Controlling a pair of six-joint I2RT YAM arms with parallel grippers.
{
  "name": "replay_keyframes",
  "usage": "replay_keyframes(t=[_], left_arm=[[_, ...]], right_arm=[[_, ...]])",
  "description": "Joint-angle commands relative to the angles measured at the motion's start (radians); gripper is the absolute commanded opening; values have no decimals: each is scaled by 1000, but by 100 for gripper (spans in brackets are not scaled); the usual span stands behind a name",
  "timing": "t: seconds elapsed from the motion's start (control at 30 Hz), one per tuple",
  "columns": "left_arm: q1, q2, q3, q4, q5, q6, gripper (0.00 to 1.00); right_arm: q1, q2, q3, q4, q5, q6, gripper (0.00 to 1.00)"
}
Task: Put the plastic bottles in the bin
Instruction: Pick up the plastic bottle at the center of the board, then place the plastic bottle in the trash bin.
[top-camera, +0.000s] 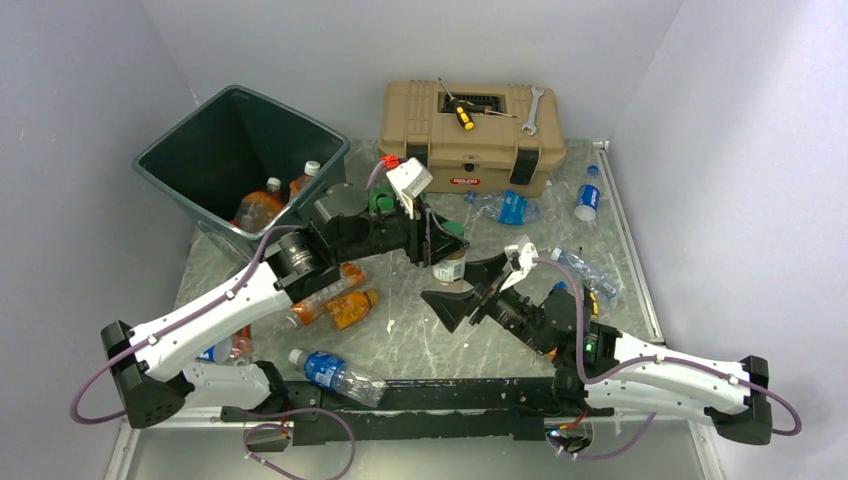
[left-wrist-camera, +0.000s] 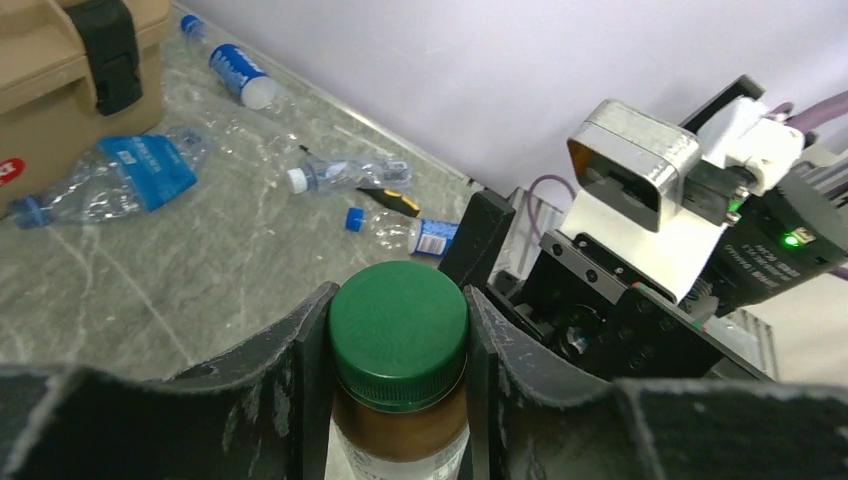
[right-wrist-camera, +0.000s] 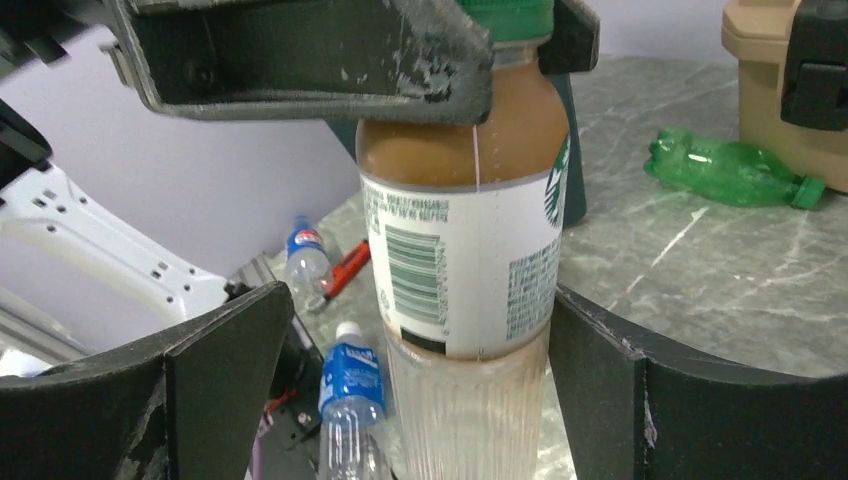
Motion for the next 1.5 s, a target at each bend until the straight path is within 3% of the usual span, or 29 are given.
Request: replay_keyframes(t=[0.0, 0.17, 0.33, 0.4, 0.47, 0.53, 0.57, 0.67, 0.73, 0.93, 1.2, 1.47], left_arm=[[-23, -19, 149, -108, -122, 123, 0], [-27, -73, 339, -257, -343, 360, 0], [-27, -89, 482, -280, -641, 631, 0], [-28, -52, 525, -253, -804, 751, 0], [-14, 22, 546, -125, -1036, 932, 0], [63, 129, 623, -43, -1189, 1056, 0], [123, 169, 695, -133, -1189, 969, 0], [391, 209, 844, -419, -993, 620, 0], [506, 204, 840, -461, -952, 545, 0], [718, 183, 685, -483, -927, 427, 0], [925, 129, 430, -439, -873, 238, 0], [984, 76, 205, -375, -850, 125, 0]], right_arm=[[4, -8, 97, -100, -17, -34, 100], [4, -54, 208, -335, -23, -102, 100], [4, -152, 185, -471, 53, -85, 100], [4, -208, 142, -464, 74, -67, 100], [4, -250, 89, -428, 69, -66, 100], [4, -270, 43, -381, 61, -66, 100], [4, -272, 25, -368, 60, -63, 100], [4, -251, 19, -354, 78, -45, 100], [4, -228, 28, -360, 88, -36, 100], [4, -171, 29, -361, 65, -34, 100], [4, -173, -28, -313, 35, -12, 100], [4, -192, -51, -331, 50, -7, 100]])
